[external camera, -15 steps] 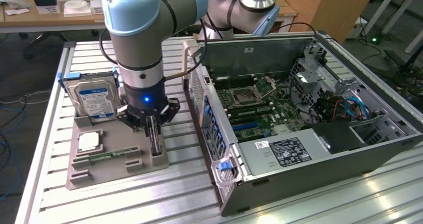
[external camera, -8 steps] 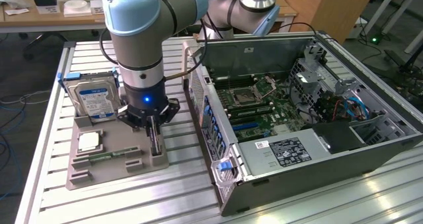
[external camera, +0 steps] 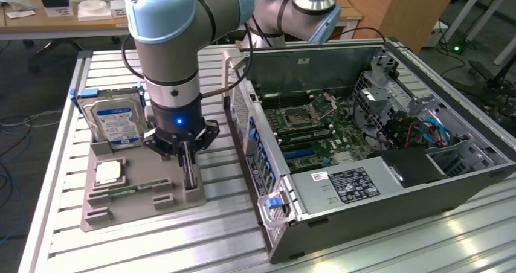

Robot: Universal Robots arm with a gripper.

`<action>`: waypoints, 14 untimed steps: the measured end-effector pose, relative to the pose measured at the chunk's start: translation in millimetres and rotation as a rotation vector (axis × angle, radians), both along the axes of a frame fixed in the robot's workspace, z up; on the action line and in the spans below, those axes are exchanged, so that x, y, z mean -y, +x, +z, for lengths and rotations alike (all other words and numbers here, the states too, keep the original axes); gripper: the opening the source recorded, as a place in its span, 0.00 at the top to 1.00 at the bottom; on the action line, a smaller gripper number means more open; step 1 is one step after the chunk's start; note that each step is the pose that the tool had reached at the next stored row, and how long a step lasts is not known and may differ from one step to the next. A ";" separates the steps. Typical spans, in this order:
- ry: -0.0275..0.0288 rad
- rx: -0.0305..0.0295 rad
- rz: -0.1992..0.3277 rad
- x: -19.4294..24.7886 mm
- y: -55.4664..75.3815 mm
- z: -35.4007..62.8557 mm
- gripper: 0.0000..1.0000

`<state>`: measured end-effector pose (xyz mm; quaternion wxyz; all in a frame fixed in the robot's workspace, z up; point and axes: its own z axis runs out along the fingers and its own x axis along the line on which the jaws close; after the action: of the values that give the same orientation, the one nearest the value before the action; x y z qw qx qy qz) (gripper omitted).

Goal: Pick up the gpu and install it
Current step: 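Pick up the gpu and move the gpu toward the slot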

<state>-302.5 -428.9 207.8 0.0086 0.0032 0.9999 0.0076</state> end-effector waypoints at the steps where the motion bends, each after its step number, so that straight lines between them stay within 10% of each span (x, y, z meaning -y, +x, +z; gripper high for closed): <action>1: 0.0000 0.0000 0.000 0.0 0.0 0.0 0.72; 7: 0.0010 0.0009 0.000 -0.1 0.1 2.7 0.72; 14: 0.0004 0.0001 0.000 0.0 0.0 32.7 0.72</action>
<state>-302.5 -428.9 240.5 0.0086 0.0032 0.9999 0.0078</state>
